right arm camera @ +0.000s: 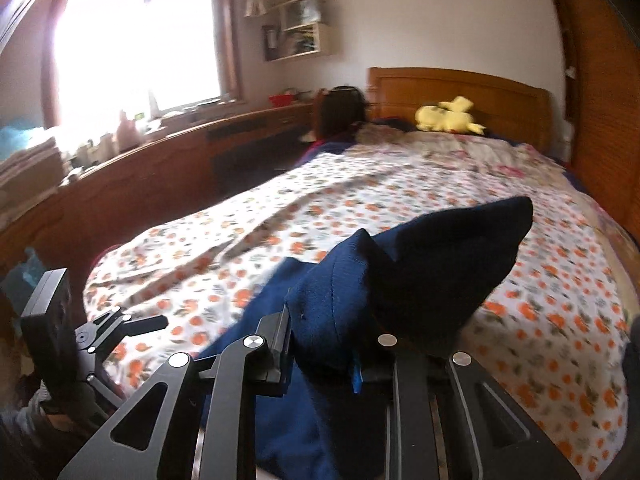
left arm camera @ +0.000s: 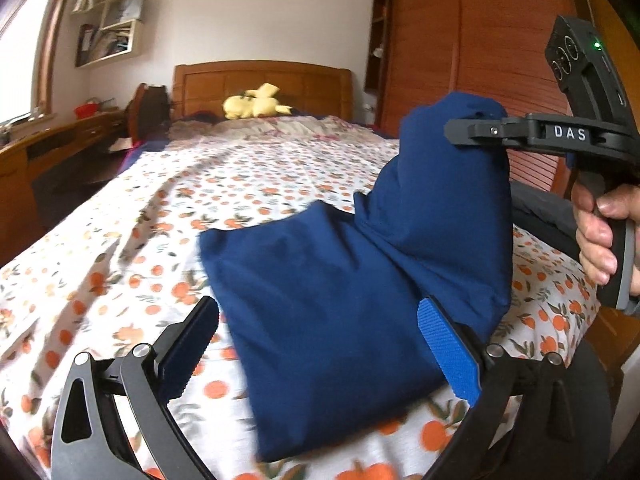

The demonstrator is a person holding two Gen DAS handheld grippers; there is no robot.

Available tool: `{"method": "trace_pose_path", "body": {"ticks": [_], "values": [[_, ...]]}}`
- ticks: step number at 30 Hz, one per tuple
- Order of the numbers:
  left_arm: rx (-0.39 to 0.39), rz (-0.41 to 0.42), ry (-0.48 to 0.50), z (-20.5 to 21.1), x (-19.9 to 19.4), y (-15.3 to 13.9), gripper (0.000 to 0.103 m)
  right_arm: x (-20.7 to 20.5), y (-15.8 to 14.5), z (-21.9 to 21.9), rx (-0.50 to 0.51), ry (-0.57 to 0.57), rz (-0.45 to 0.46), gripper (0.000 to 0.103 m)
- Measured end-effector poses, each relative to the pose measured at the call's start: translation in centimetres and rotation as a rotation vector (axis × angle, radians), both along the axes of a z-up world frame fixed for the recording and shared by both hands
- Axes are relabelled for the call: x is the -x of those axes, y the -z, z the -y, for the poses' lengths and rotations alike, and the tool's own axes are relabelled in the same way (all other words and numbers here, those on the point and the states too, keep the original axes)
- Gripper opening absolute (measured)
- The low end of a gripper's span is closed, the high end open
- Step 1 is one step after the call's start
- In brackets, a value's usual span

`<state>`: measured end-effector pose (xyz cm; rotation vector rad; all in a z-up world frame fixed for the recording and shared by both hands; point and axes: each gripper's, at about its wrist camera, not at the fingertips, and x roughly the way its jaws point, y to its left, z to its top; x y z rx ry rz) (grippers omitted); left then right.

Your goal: Fold large clothes

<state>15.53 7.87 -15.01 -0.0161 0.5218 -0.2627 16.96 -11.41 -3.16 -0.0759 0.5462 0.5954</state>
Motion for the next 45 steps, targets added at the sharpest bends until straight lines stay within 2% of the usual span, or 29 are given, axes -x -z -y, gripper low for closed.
{"method": "trace_pose_path", "body": {"ticks": [5, 8, 10, 12, 17, 22, 30, 34, 39, 45], "values": [[0.012, 0.003, -0.060, -3.7, 0.6, -0.2, 0.100, 0.3, 0.7, -3.9, -0.008, -0.096, -0.030, 0.019], [0.021, -0.002, -0.088, -5.4, 0.8, -0.2, 0.100, 0.1, 2.5, -5.4, -0.008, -0.141, -0.108, 0.024], [0.026, -0.003, -0.104, -6.2, 1.0, -0.1, 0.100, 0.3, 3.5, -6.0, -0.005, -0.177, -0.138, 0.043], [0.036, -0.004, -0.116, -6.8, 1.1, -0.3, 0.100, 0.9, 3.5, -6.2, -0.007, -0.180, -0.122, 0.056], [0.056, 0.007, -0.121, -7.1, 1.1, -0.9, 0.100, 1.0, 2.8, -5.5, 0.002, -0.169, -0.115, 0.053], [0.058, 0.001, -0.087, -5.4, 0.8, -1.0, 0.100, -0.1, 3.7, -3.8, 0.072, -0.110, -0.132, 0.033], [0.041, -0.042, 0.023, -1.3, -0.6, 0.2, 0.100, -0.5, 5.2, -1.3, 0.107, -0.061, -0.147, 0.032], [0.017, -0.083, 0.058, 0.2, -1.1, 1.4, 0.087, -0.6, 5.9, -0.2, 0.110, -0.045, -0.156, 0.032], [0.006, -0.120, 0.075, 1.0, -1.6, 2.6, 0.081, -0.8, 6.3, 0.6, 0.115, -0.034, -0.162, 0.032], [0.015, -0.163, 0.089, 1.1, -2.2, 3.7, 0.065, -0.8, 7.2, 1.0, 0.134, -0.031, -0.167, 0.032]]}}
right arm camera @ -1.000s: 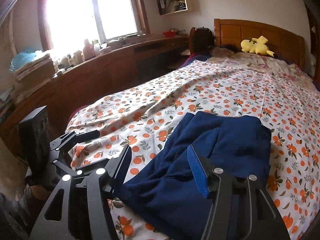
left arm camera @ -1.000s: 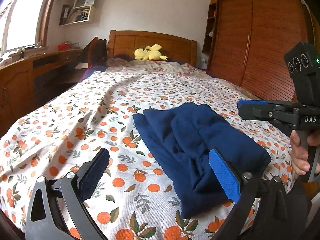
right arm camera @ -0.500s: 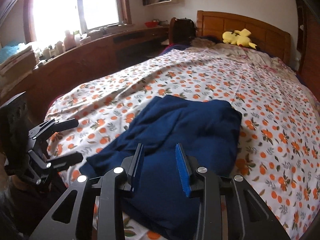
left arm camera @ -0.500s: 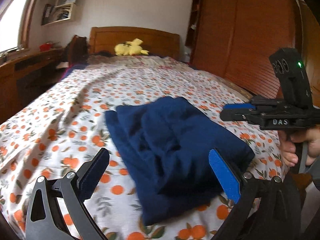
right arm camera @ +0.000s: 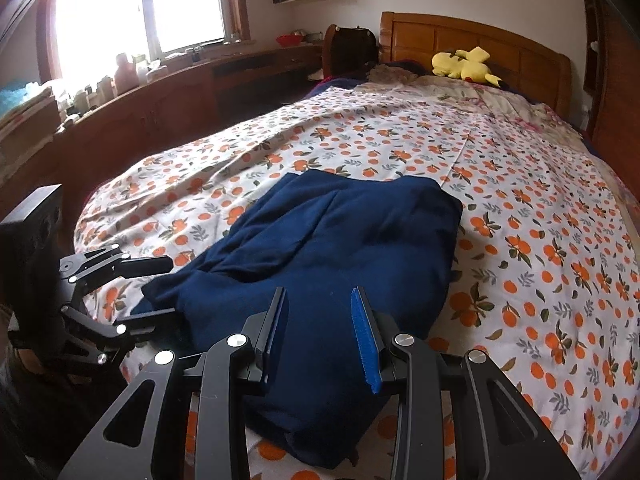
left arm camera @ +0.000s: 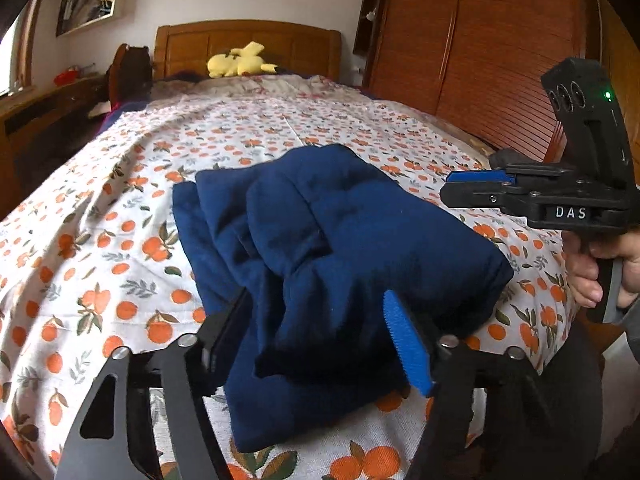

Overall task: Fold large clothes
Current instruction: 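Close the left gripper on the folded blazer bundle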

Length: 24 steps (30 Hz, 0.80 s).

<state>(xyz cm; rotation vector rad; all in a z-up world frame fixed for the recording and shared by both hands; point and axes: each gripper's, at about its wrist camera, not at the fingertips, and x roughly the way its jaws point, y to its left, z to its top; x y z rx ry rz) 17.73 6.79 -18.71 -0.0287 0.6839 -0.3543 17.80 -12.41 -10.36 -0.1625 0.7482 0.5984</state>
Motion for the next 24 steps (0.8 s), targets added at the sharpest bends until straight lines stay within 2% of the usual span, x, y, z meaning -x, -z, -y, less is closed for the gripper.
{"method": "trace_pose_path", "body": {"ticks": [2, 3, 4, 5, 7, 13, 16, 17, 19, 21, 24], "values": [[0.011, -0.014, 0.012, 0.2, -0.1, 0.2, 0.057, 0.0, 0.4, 0.1, 0.006, -0.003, -0.005, 0.032], [0.010, -0.016, 0.014, 0.3, -0.1, 0.3, 0.049, 0.1, 0.7, 0.1, 0.010, -0.004, -0.006, 0.032], [0.010, -0.023, 0.021, 0.4, -0.1, 0.4, 0.033, 0.1, 0.9, 0.1, 0.014, -0.006, -0.011, 0.032], [0.011, -0.035, 0.029, 0.5, -0.1, 0.4, 0.022, 0.2, 1.1, 0.2, 0.014, -0.008, -0.015, 0.032], [0.012, -0.034, 0.027, 0.6, 0.1, 0.2, 0.011, 0.2, 1.4, 0.3, 0.013, -0.015, -0.028, 0.032], [0.022, 0.045, 0.002, -0.1, 2.9, -2.5, 0.008, 0.6, 1.6, 0.3, -0.011, -0.043, -0.036, 0.032], [0.042, 0.059, -0.029, -1.1, 4.5, -3.1, 0.008, 1.2, 1.1, 0.2, -0.029, -0.068, -0.034, 0.034], [0.041, 0.056, -0.049, -1.6, 4.8, -3.0, 0.008, 1.4, 1.2, 0.1, -0.023, -0.076, -0.033, 0.035], [0.032, 0.026, -0.082, -2.3, 4.9, -1.9, 0.008, 1.5, 1.7, -0.3, -0.003, -0.087, -0.046, 0.045], [0.057, -0.012, -0.088, -2.7, 4.5, -0.6, 0.009, 1.2, 2.6, -0.6, 0.023, -0.097, -0.061, 0.047], [0.054, -0.016, -0.098, -2.8, 4.3, 0.2, 0.009, 0.1, 2.6, -0.5, 0.017, -0.090, -0.056, 0.049]]}}
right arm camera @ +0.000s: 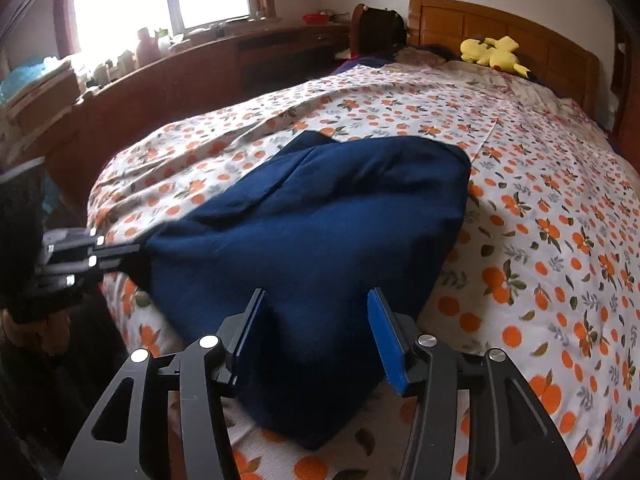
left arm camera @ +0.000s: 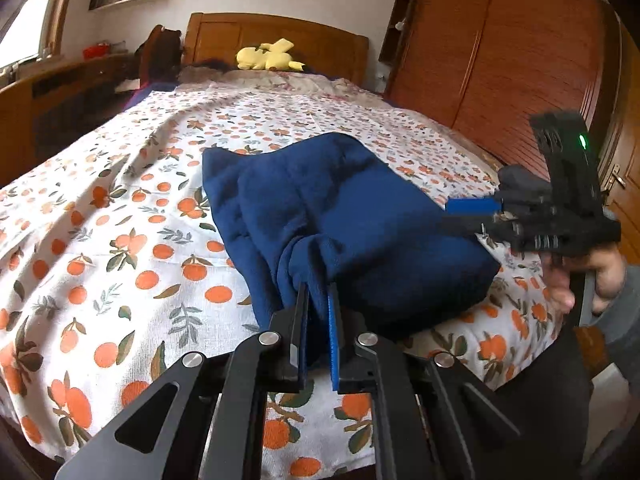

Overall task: Fold large clothes
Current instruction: 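Close the left gripper on the folded blazer bundle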

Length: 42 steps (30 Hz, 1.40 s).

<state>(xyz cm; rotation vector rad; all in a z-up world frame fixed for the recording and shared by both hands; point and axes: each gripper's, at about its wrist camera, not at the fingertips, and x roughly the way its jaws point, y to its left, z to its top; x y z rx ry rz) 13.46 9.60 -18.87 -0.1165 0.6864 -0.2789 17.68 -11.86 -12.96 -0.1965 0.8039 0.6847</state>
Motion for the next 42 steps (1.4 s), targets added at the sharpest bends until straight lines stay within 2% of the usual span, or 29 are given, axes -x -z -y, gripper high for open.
{"method": "trace_pose_path", "body": {"ticks": [3, 6, 14, 19, 23, 28, 34, 37, 42], "values": [[0.010, 0.002, 0.000, -0.4, -0.1, 0.2, 0.010, -2.7, -0.6, -0.1, -0.017, 0.027, 0.002, 0.050], [0.023, -0.004, 0.002, -0.6, -0.2, 0.7, 0.011, -6.4, -0.3, -0.8, 0.034, 0.059, 0.016, 0.053], [0.005, 0.006, 0.000, -0.4, -0.1, 0.9, 0.011, -17.8, 2.5, -0.5, 0.075, 0.185, -0.069, 0.054], [0.021, 0.003, 0.000, -0.6, -0.1, 0.9, 0.015, -22.4, 4.6, -0.1, 0.042, 0.233, -0.160, 0.072], [0.016, 0.000, -0.016, -1.0, 0.2, 0.4, 0.024, -23.2, 5.9, 0.4, 0.001, 0.229, -0.229, 0.074], [-0.041, 0.013, -0.063, -1.5, 1.9, -0.6, 0.048, -23.4, 6.5, 0.9, -0.031, 0.230, -0.262, 0.074], [-0.017, -0.029, -0.065, -1.8, 3.4, 0.3, 0.049, -23.2, 6.5, 0.6, -0.018, 0.235, -0.253, 0.074], [-0.029, -0.057, -0.079, -1.6, 3.0, 1.2, 0.049, -23.4, 6.7, 0.7, -0.025, 0.238, -0.257, 0.074], [-0.001, -0.092, -0.078, -1.6, 1.7, 2.7, 0.049, -23.2, 7.0, 0.9, -0.038, 0.247, -0.257, 0.074]]}}
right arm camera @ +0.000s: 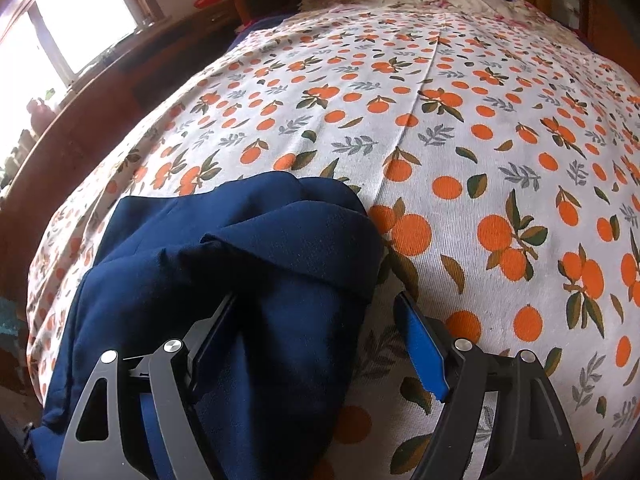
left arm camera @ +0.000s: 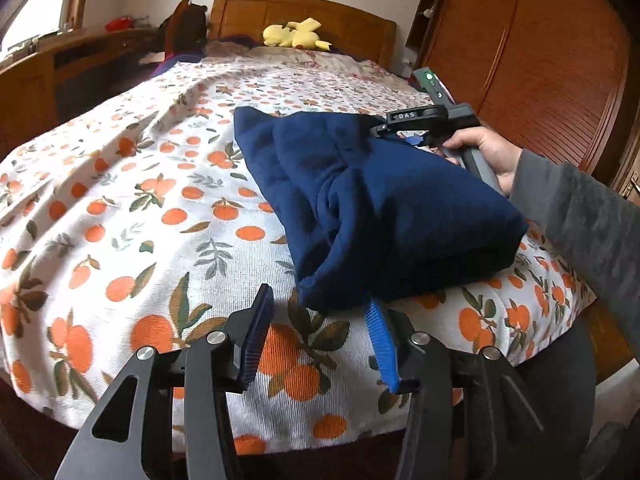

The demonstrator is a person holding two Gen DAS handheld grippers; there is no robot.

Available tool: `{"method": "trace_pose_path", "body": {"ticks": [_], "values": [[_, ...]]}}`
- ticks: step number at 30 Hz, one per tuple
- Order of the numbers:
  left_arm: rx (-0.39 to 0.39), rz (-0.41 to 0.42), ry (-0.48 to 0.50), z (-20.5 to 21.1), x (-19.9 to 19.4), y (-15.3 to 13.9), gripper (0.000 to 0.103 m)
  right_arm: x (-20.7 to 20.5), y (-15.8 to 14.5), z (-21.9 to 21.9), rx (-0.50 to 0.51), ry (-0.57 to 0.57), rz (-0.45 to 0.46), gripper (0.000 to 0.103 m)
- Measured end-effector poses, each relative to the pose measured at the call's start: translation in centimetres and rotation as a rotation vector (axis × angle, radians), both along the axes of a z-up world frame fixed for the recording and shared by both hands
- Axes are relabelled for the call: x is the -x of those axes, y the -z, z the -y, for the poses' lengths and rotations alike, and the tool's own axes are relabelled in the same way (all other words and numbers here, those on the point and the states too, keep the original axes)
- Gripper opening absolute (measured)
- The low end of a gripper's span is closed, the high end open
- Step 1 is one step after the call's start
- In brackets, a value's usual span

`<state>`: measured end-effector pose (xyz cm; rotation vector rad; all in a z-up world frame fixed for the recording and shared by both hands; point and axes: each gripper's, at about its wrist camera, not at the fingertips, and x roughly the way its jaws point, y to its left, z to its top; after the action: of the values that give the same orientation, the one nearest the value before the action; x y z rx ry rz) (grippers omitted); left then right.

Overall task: Fold large clothes
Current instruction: 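Close the left gripper on the folded blazer bundle, then lift the blazer bundle with the left gripper and carry it off the bed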

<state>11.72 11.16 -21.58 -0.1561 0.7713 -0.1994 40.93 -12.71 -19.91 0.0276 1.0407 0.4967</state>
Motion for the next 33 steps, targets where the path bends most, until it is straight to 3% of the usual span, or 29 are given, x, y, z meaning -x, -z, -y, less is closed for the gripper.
{"method": "trace_pose_path", "body": {"ticks": [8, 9, 10, 11, 14, 15, 16, 25, 33], "values": [[0.020, 0.010, -0.007, 0.0, -0.6, -0.1, 0.049, -0.1, 0.4, 0.3, -0.026, 0.006, -0.007, 0.075], [0.025, 0.012, -0.005, 0.0, -0.6, -0.2, 0.043, -0.1, 0.4, 0.3, -0.030, 0.007, -0.008, 0.075], [0.046, 0.009, 0.013, 0.0, -0.7, -0.2, 0.030, -0.1, 0.4, 0.3, -0.036, 0.007, -0.011, 0.074], [0.059, 0.005, 0.021, 0.1, -0.9, -0.1, 0.029, -0.1, 0.4, 0.4, -0.047, 0.003, -0.016, 0.071], [0.046, 0.019, 0.021, 0.3, -0.9, -0.4, 0.016, 0.1, 0.2, 0.4, -0.107, -0.017, -0.035, 0.048], [0.069, 0.024, 0.020, 0.1, -0.9, -0.7, 0.012, 0.4, -0.2, 0.3, -0.108, -0.030, -0.016, 0.026], [0.078, 0.027, 0.021, -0.1, -0.9, -0.8, 0.010, 1.0, -1.1, 0.0, -0.089, -0.047, 0.051, 0.014], [0.076, 0.090, 0.013, -0.9, -0.7, -2.9, 0.007, 4.4, -7.1, -2.0, -0.058, -0.065, 0.268, 0.009], [0.042, 0.166, -0.069, -5.9, 0.1, -5.6, 0.006, 5.8, -11.8, -7.3, -0.049, -0.106, 0.358, 0.009]]}}
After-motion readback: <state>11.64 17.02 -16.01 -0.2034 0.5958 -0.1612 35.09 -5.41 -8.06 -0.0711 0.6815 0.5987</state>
